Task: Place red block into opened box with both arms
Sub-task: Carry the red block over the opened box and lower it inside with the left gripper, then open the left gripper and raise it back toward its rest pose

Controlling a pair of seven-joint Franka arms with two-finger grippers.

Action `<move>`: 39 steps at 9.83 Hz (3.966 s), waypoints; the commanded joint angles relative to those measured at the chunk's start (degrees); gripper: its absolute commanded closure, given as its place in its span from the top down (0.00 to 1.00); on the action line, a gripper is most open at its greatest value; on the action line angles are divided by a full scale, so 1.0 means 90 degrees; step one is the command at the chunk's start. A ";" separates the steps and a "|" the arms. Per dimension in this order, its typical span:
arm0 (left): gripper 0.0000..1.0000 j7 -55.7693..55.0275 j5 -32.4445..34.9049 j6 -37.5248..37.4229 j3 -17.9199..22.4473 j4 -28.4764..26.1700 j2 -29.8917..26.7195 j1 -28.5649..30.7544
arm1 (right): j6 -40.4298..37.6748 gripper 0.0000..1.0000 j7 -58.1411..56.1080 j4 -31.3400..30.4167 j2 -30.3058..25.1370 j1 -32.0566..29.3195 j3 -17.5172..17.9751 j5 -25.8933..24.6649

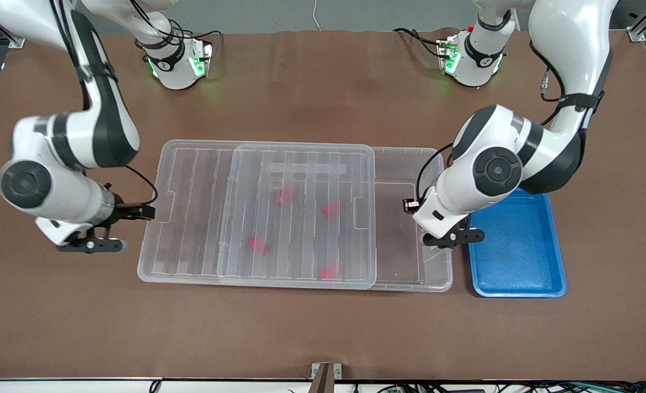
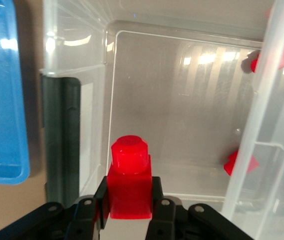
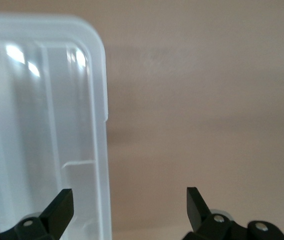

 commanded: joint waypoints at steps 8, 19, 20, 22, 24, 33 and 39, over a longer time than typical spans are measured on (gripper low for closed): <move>0.00 -0.0016 0.0785 0.1912 -0.0012 -0.1125 0.0952 -0.0189 | -0.2053 1.00 -0.0259 0.0246 -0.2229 -0.0980 -0.0829 0.0681; 1.00 -0.0005 0.1097 0.2206 0.0007 -0.1028 0.1559 -0.0199 | -0.1789 1.00 -0.0426 0.0197 -0.2073 -0.1471 -0.0174 0.0534; 1.00 -0.0014 0.1097 0.2206 0.0017 -0.1028 0.1530 -0.0199 | -0.1779 1.00 -0.0426 0.0197 -0.2082 -0.1461 -0.0174 0.0554; 1.00 -0.0053 0.1098 0.2206 0.0007 -0.1037 0.1481 -0.0199 | -0.1779 1.00 -0.0435 0.0197 -0.2073 -0.1451 -0.0174 0.0603; 1.00 -0.0102 0.1097 0.2157 -0.0022 -0.1037 0.1346 -0.0189 | -0.1886 1.00 -0.0445 0.0197 -0.2063 -0.1422 -0.0165 0.0612; 1.00 -0.0024 0.1019 0.0444 -0.0198 -0.0271 -0.0344 -0.0072 | -0.1780 0.47 -0.1497 -0.0221 -0.2024 -0.1490 -0.0213 0.0835; 1.00 0.1124 0.0971 -0.1464 -0.0208 0.0886 -0.1885 0.0805 | -0.0142 0.00 -0.2696 -0.0663 0.0023 -0.1139 -0.0174 0.0866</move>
